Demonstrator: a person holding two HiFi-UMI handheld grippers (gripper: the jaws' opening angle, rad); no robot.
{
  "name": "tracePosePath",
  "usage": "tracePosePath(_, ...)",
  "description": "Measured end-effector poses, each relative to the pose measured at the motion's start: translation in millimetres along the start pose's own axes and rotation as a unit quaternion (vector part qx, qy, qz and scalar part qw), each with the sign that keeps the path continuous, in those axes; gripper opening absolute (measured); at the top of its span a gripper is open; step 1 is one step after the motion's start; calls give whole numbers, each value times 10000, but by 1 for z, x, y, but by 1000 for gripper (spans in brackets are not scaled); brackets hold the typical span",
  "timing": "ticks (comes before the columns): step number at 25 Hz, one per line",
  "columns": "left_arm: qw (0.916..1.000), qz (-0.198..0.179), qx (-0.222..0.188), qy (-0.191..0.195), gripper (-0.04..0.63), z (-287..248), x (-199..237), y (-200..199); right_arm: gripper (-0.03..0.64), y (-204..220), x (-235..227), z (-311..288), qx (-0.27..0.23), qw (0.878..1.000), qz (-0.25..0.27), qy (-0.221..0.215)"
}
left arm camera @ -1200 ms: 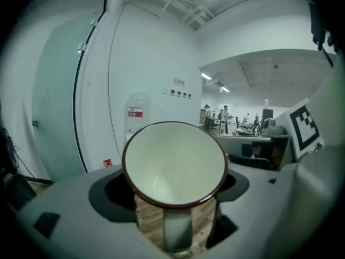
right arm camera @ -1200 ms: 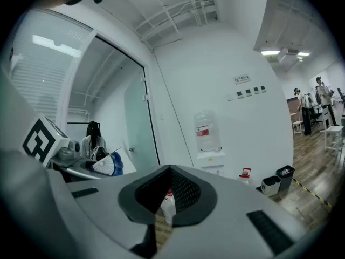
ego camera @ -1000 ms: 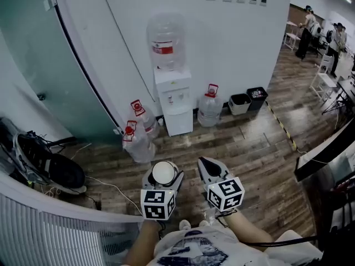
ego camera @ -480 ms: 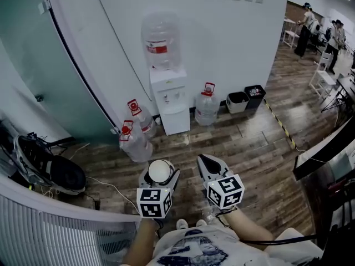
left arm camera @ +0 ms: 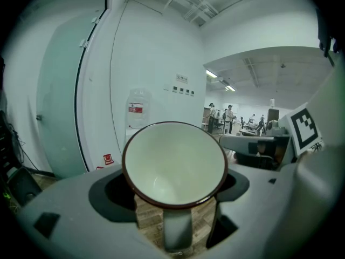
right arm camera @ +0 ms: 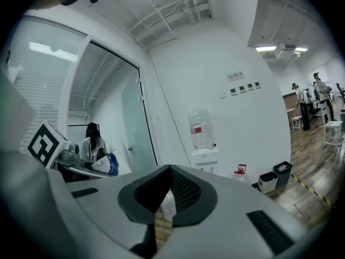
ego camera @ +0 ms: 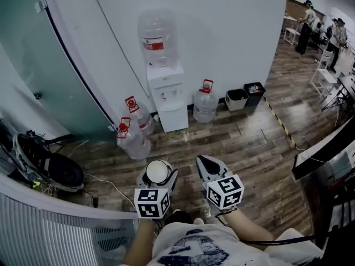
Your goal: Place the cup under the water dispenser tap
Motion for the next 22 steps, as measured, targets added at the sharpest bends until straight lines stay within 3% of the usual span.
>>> tracePosePath(9, 10000, -13, -7, 23, 440, -37, 14, -11, 21, -7, -22, -32, 15, 10000, -41, -8)
tracePosePath(22, 10000, 43, 47, 64, 440, -124, 84, -48, 21, -32, -59, -135, 168, 9998, -77, 56)
Point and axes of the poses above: the fingertips, and each gripper's own axes: z backward along the fingers, x to its left, y out of its underside, the point moved 2 cm from there along z, backward along the fingers, and after that the axes turned 9 degrees about -z, right-handed, at the moved point
